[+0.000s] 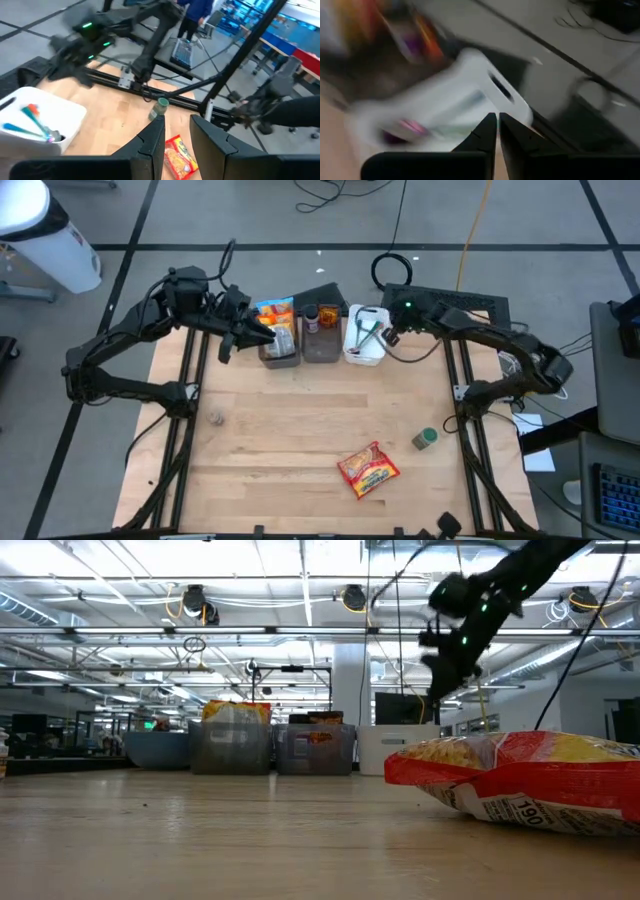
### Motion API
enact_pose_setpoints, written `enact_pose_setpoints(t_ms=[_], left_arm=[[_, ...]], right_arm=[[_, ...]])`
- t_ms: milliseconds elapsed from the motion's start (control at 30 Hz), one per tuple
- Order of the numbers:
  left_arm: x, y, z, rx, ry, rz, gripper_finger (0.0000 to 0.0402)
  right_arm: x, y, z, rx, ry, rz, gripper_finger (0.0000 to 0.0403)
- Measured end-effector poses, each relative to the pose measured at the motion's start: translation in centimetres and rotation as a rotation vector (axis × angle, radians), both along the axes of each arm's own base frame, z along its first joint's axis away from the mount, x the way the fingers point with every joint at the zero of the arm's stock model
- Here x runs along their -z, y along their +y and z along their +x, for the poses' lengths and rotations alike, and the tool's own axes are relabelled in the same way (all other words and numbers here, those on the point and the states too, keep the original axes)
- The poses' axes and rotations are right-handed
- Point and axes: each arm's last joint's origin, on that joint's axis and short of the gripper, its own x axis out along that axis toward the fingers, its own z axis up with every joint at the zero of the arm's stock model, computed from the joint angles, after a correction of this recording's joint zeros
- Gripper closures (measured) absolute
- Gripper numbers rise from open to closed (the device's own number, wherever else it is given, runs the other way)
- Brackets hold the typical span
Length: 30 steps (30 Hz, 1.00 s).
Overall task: Pick & Place Food Item
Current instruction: Put the brown seasoning bottle into the right black bin
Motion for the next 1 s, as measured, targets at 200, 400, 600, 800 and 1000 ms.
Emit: enact_pose_setpoints(t_ms=[200,400,600,800,1000], left_arm=[[-0.7,0.1,-2.2,-0.057,-0.021,0.011,0.0304],[-0.9,0.5,-2.5,-0.117,-0.041,0.093,0.0304],[-0.5,1.1,-1.8,-0.191,-0.012,0.106,0.0304],[-0.1,1.3,-1.3,-0.143,0.010,0.069,0.0304],[-1.1,1.0,-1.1,0.021,-0.099,0.053,0.0299]], right_arm=[[-5.1,2.1,-1.3,-0.014,-0.427,0.043,0.0389],[-9.8,4.6,-0.3,-0.201,-0.904,0.111,0.0375],[-12.6,8.1,2.5,-0.360,-1.235,0.149,0.0320],[-12.9,12.7,5.7,-0.379,-1.410,0.176,0.0231],[-11.9,16.1,8.3,-0.378,-1.518,0.192,0.0154]])
